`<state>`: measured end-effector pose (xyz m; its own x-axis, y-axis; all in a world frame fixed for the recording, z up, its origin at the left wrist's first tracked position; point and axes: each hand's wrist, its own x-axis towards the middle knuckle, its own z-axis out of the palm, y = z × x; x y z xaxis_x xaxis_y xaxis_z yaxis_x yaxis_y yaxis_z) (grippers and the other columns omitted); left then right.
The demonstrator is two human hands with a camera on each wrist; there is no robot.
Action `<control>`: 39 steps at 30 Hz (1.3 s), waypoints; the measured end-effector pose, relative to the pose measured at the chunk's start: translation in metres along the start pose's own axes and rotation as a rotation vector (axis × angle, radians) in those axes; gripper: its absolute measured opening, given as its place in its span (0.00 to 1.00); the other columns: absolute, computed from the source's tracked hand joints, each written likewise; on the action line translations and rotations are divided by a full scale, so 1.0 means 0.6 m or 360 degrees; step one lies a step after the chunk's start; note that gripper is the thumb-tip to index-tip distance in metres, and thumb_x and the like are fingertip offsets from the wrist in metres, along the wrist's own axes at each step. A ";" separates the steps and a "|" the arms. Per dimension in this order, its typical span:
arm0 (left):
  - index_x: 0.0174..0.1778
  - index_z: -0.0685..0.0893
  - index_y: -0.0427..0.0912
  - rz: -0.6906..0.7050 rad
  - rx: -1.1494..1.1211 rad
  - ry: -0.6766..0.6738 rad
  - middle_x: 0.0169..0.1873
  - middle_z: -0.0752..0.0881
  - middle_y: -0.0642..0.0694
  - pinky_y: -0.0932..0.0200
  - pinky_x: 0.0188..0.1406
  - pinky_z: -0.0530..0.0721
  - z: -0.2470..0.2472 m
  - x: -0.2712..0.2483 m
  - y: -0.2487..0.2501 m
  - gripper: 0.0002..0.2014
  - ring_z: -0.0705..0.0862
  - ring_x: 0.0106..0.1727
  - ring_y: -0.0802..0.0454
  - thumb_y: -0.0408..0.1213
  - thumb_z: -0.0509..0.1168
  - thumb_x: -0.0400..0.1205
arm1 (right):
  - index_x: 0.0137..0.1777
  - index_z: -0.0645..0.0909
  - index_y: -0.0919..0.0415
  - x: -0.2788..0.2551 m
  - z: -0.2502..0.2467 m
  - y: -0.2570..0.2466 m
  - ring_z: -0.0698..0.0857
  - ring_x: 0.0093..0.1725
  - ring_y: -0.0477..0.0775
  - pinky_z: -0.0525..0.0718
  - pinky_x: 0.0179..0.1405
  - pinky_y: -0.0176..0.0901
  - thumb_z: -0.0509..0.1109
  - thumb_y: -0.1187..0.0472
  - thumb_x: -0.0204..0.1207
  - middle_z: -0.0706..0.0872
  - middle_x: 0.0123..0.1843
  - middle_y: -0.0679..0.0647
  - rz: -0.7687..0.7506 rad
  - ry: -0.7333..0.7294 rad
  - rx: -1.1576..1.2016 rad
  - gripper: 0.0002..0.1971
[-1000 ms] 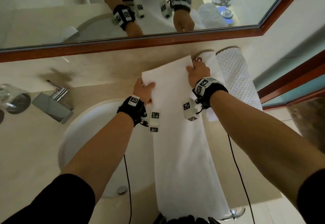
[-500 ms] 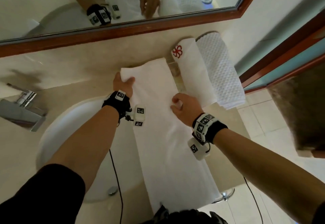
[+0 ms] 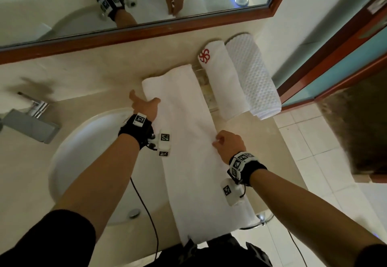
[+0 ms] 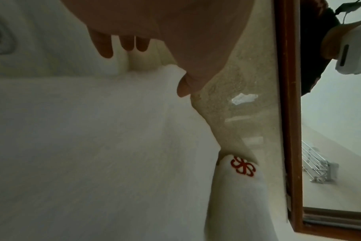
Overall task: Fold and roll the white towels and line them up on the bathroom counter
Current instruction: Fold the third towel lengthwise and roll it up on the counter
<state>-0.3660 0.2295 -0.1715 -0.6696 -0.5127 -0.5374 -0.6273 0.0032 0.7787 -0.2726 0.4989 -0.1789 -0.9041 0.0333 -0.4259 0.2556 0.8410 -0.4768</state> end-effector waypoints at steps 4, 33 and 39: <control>0.85 0.45 0.49 -0.0026 -0.0013 -0.0061 0.80 0.64 0.33 0.46 0.71 0.73 -0.012 -0.069 -0.078 0.48 0.72 0.75 0.37 0.35 0.73 0.78 | 0.51 0.82 0.58 -0.002 0.001 -0.004 0.83 0.48 0.58 0.83 0.50 0.47 0.70 0.55 0.79 0.86 0.49 0.55 -0.0062 -0.0097 -0.0082 0.07; 0.72 0.68 0.38 -0.0196 0.0017 -0.0394 0.58 0.80 0.39 0.49 0.50 0.85 -0.055 -0.314 -0.262 0.28 0.84 0.52 0.43 0.34 0.73 0.79 | 0.69 0.67 0.63 -0.109 0.019 0.087 0.80 0.62 0.66 0.80 0.57 0.54 0.70 0.43 0.76 0.78 0.65 0.62 -0.0018 -0.0114 -0.0222 0.31; 0.72 0.72 0.44 0.0094 0.0326 -0.0044 0.63 0.76 0.43 0.44 0.62 0.83 -0.042 -0.401 -0.317 0.28 0.81 0.60 0.43 0.40 0.73 0.77 | 0.67 0.72 0.63 -0.163 0.005 0.129 0.81 0.60 0.64 0.81 0.59 0.53 0.67 0.46 0.78 0.78 0.63 0.61 -0.0111 -0.0103 -0.0075 0.25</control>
<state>-0.0752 0.3304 -0.1823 -0.7165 -0.4829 -0.5034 -0.6524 0.2084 0.7287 -0.1633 0.5590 -0.1764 -0.8948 -0.0596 -0.4425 0.1754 0.8645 -0.4710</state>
